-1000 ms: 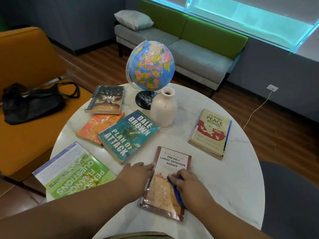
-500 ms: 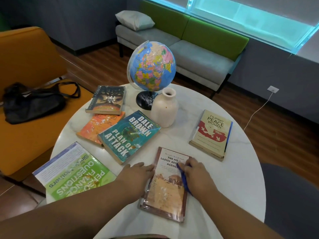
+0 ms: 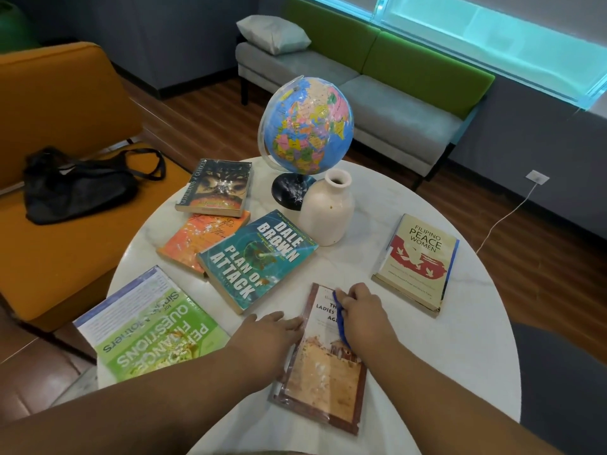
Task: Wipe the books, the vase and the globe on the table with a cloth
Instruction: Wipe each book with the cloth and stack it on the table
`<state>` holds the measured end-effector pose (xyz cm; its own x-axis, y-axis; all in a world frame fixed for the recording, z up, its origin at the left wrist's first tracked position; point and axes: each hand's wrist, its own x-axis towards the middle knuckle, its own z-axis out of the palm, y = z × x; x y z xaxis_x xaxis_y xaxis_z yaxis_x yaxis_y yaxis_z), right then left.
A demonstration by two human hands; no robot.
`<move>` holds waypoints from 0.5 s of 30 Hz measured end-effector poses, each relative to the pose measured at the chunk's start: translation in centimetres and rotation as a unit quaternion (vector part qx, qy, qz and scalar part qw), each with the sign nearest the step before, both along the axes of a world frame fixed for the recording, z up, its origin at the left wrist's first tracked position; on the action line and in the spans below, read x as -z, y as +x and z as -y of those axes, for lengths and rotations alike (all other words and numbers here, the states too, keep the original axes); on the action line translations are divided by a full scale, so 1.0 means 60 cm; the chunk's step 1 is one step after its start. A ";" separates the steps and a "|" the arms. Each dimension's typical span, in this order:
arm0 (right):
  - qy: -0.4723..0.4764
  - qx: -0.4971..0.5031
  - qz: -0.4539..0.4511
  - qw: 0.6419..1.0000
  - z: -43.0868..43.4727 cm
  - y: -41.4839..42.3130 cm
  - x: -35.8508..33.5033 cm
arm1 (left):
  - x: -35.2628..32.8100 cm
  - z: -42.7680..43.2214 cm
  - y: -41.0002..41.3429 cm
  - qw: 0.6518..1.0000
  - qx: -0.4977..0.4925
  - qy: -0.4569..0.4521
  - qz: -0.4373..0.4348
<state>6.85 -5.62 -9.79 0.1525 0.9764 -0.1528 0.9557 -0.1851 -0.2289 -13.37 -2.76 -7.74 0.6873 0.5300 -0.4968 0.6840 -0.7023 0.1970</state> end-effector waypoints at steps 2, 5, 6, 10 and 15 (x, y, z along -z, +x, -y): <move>-0.059 -0.078 0.005 0.995 0.009 -0.019 0.002 | 0.002 0.000 -0.002 1.000 0.006 0.006 -0.002; -0.070 -0.196 0.063 0.976 0.007 -0.010 0.004 | 0.002 -0.001 -0.002 1.000 0.010 0.005 -0.004; -0.058 -0.215 0.063 0.973 -0.004 -0.001 0.012 | 0.001 -0.002 -0.004 1.000 0.010 0.004 -0.004; -0.011 -0.184 0.117 0.976 -0.036 0.005 0.027 | -0.001 -0.002 -0.008 1.000 0.013 0.002 -0.005; -0.068 -0.215 0.013 0.974 -0.001 -0.011 0.013 | 0.000 0.000 -0.014 1.000 0.015 0.008 -0.012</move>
<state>6.20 -5.58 -10.56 -0.2606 0.9219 -0.2867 0.9567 0.2069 -0.2046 -14.18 -2.78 -7.73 0.6915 0.5175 -0.5040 0.6667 -0.7258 0.1696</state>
